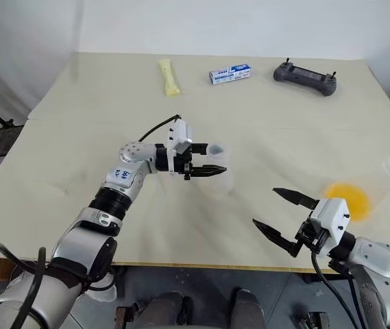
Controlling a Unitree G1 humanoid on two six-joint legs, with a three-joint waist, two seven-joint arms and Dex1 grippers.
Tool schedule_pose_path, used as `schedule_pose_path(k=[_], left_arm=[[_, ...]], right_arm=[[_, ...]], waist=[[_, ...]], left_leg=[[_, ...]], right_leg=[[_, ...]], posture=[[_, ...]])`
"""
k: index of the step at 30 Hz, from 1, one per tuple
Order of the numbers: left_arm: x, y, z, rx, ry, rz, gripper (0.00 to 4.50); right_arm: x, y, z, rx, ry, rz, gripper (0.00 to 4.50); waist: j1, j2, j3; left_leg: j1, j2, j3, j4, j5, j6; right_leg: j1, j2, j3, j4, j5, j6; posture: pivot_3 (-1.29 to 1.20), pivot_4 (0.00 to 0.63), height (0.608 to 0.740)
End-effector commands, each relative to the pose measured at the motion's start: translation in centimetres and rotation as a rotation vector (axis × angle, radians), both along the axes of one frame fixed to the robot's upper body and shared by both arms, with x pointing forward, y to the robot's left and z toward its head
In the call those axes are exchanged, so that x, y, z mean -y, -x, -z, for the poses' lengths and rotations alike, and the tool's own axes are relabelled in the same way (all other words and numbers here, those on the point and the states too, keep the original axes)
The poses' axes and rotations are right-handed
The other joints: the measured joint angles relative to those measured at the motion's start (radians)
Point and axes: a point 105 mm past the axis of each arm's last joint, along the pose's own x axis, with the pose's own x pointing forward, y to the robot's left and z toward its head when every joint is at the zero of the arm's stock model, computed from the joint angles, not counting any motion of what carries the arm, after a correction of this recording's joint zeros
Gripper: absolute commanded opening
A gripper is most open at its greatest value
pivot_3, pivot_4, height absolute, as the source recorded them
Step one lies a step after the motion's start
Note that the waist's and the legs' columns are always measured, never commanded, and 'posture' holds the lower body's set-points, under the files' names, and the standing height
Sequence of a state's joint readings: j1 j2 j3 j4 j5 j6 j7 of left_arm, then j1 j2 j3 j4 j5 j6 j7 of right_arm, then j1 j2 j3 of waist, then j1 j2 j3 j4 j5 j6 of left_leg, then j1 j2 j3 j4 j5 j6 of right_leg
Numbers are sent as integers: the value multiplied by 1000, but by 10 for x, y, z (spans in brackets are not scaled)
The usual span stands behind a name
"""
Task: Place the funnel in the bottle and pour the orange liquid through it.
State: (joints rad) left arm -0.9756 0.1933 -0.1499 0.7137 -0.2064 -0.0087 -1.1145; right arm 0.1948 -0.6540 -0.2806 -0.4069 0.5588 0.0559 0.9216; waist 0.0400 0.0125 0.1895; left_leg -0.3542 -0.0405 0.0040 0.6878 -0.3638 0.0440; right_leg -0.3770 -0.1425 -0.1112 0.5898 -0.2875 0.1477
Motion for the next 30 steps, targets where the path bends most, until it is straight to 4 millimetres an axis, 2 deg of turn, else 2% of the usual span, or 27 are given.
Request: schedule_pose_path(k=[1,3,4,11,20,25,28,30], left_arm=[[4,0,-1,12,-21,-4,3788],[3,0,-3,-17,-3,-13,4412],[2,0,-4,-26,4,-15,4462],[-9,19,-21,-11,27,88,4462],[-40,18,-32,-29,-33,-3,4462],[-67,17,-40,-9,11,-117,4462],[-109,20,-49,10,85,-288,4462],[-129,27,-47,13,100,-371,4462]], right_arm=[[-5,3,-10,42,3,-8,4500],[-5,2,-12,46,7,-7,4500],[-4,1,-12,48,9,-6,4500],[-3,2,-15,53,20,-5,4500],[1,0,-17,46,39,-11,4500],[2,-2,-17,38,43,-26,4500],[1,-3,-16,22,39,-50,4500],[0,-5,-15,15,35,-65,4500]], waist=[[3,0,0],[6,0,0],[7,0,0],[9,0,0],[8,0,0],[5,0,0],[1,0,0],[-12,0,0]], left_leg=[[0,0,0,0,0,0],[0,0,0,0,0,0],[0,0,0,0,0,0],[0,0,-1,1,0,0],[-1,0,-1,2,0,0],[-1,0,-2,2,0,0],[-1,1,-3,2,0,0],[-1,1,-4,2,0,-1]], right_leg=[[0,0,0,0,0,0],[0,0,0,0,0,0],[0,0,0,0,0,0],[0,0,0,0,0,0],[0,0,0,1,0,0],[0,0,0,1,0,0],[0,0,1,1,0,0],[0,0,1,2,0,0]], posture=[[0,150,740],[0,150,740],[0,150,740],[0,150,740],[0,150,740],[0,150,740],[0,150,740],[0,150,740]])
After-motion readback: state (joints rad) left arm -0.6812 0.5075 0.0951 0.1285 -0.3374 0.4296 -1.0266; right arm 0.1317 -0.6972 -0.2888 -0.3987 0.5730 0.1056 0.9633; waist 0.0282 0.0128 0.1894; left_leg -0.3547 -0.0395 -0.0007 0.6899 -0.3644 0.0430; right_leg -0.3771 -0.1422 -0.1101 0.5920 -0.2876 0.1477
